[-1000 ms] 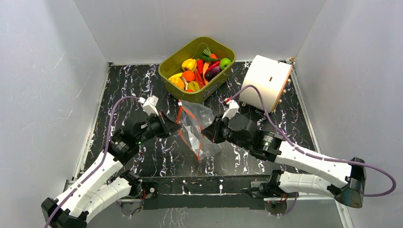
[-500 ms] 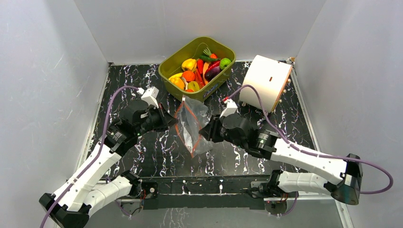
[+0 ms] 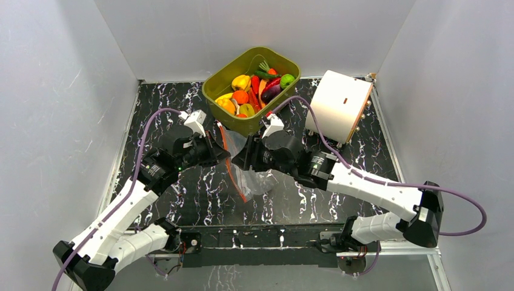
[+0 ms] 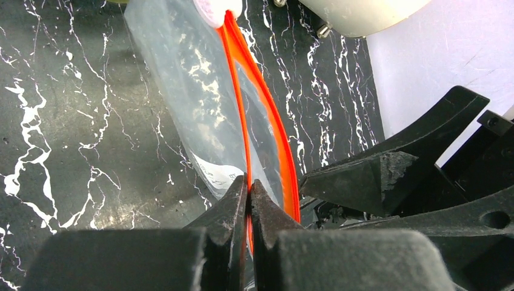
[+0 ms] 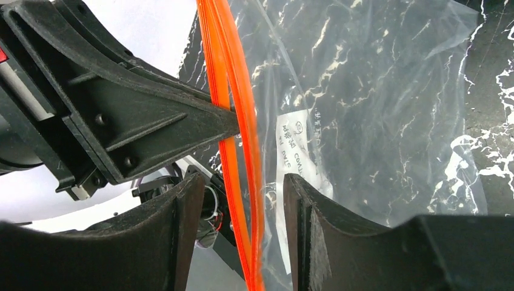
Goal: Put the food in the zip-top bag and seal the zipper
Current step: Open the zipper of the food storage bag.
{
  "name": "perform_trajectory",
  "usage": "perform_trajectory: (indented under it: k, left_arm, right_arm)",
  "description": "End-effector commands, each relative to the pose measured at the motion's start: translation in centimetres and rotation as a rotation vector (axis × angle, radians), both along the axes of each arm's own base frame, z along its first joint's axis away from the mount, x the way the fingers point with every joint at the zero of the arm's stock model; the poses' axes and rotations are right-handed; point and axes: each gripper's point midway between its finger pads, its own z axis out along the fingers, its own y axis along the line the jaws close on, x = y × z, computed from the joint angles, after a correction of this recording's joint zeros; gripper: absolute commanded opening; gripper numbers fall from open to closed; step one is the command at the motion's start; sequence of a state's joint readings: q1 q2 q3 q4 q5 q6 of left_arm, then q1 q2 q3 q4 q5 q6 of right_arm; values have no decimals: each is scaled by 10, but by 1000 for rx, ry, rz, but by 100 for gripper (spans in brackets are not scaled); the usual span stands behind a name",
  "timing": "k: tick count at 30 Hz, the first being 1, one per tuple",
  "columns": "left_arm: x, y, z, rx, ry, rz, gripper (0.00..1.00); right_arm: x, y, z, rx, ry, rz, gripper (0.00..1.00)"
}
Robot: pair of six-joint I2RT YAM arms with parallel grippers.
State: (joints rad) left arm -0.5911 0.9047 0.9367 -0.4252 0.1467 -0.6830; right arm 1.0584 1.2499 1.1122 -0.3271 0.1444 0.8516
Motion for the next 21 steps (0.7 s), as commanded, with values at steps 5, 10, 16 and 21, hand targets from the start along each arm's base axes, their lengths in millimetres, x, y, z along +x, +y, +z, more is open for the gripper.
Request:
perform_trajectory:
  k: [5,10,16,21]
  left_arm:
    - [-1,-4,23,-58,-36,-13,0]
    - [-2,-4,24,-56,-36,-18,0]
    - [-2,7,23,15,-45,3,0]
    - [-3,34,27,135,-53,69,0]
  right_arm:
    - [20,8,9,-74,-55,-30,47]
    - [27,9,-4,-133,-63,-41,36]
    - [49,-23,0,-259,-132,-197,8]
    - [63,-69,25,-324,-216,-353,0]
